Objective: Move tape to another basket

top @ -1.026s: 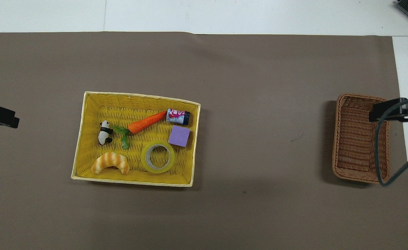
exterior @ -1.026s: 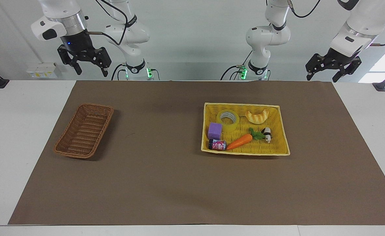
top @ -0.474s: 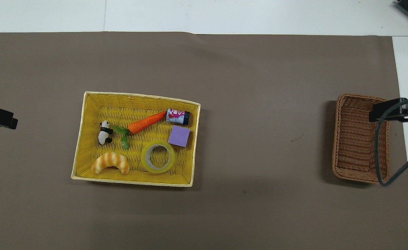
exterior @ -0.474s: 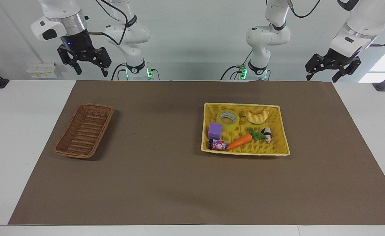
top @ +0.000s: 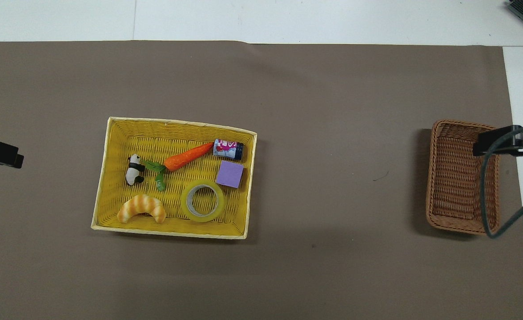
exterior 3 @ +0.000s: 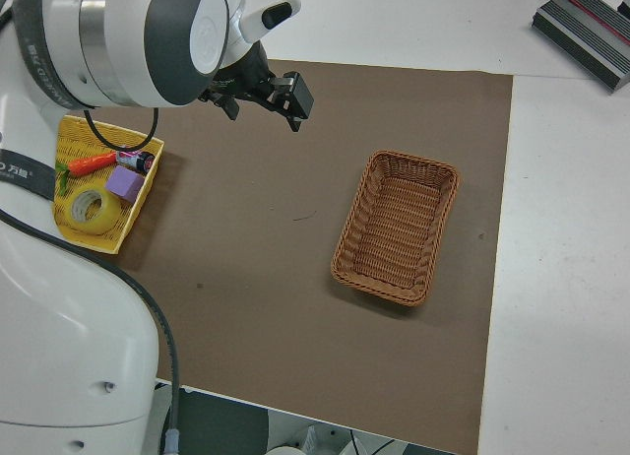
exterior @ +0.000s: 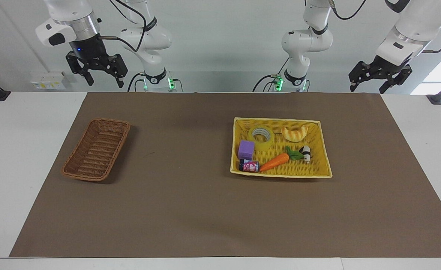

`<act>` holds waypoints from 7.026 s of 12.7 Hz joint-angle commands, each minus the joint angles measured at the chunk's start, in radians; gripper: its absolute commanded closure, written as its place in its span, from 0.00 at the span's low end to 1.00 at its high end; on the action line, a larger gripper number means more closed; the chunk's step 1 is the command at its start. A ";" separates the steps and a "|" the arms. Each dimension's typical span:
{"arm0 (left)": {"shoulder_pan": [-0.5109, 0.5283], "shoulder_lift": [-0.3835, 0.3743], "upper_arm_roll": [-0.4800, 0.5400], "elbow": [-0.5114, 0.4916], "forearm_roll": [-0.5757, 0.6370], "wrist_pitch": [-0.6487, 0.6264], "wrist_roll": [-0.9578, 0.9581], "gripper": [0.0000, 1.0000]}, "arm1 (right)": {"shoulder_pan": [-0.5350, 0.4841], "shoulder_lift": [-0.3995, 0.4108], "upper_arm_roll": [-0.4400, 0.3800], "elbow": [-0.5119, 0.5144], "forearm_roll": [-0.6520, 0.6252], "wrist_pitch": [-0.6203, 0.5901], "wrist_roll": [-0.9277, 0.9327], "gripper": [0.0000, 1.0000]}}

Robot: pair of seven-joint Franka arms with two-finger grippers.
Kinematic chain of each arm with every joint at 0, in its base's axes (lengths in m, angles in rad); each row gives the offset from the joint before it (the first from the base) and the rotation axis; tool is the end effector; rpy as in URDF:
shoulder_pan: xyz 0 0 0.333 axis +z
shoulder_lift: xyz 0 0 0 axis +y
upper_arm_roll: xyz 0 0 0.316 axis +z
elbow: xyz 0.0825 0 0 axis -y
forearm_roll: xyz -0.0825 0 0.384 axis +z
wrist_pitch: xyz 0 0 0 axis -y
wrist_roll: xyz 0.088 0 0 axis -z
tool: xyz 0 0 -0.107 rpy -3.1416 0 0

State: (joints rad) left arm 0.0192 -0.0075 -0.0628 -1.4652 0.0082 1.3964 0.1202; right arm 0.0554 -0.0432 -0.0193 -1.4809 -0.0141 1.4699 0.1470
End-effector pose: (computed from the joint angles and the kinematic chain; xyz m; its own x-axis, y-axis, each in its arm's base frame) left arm 0.5332 -0.0224 0.6627 0.9849 -0.1615 -0.0619 -0.1619 -0.9868 -0.0012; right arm 0.5296 0.0172 0.6809 0.9931 -0.1121 0.0338 -0.1124 -0.9936 0.0083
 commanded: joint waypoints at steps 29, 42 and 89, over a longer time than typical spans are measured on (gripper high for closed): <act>-0.370 -0.045 -0.012 -0.788 -0.059 0.796 -0.514 0.00 | -0.016 -0.001 0.006 0.002 0.022 -0.002 -0.003 0.00; -0.413 0.093 -0.008 -0.764 -0.103 0.899 -0.505 1.00 | -0.002 -0.009 0.016 -0.019 0.023 0.032 -0.021 0.00; -0.665 0.045 -0.111 -0.336 -0.483 0.889 -0.865 0.00 | 0.060 -0.196 0.004 -0.621 0.816 0.346 -0.152 1.00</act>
State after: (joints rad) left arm -0.6476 0.0641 -0.1798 -1.7986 -0.4327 2.2835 -0.7080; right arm 0.1358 -0.2172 -0.0191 -2.0911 0.7820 1.8146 -0.0093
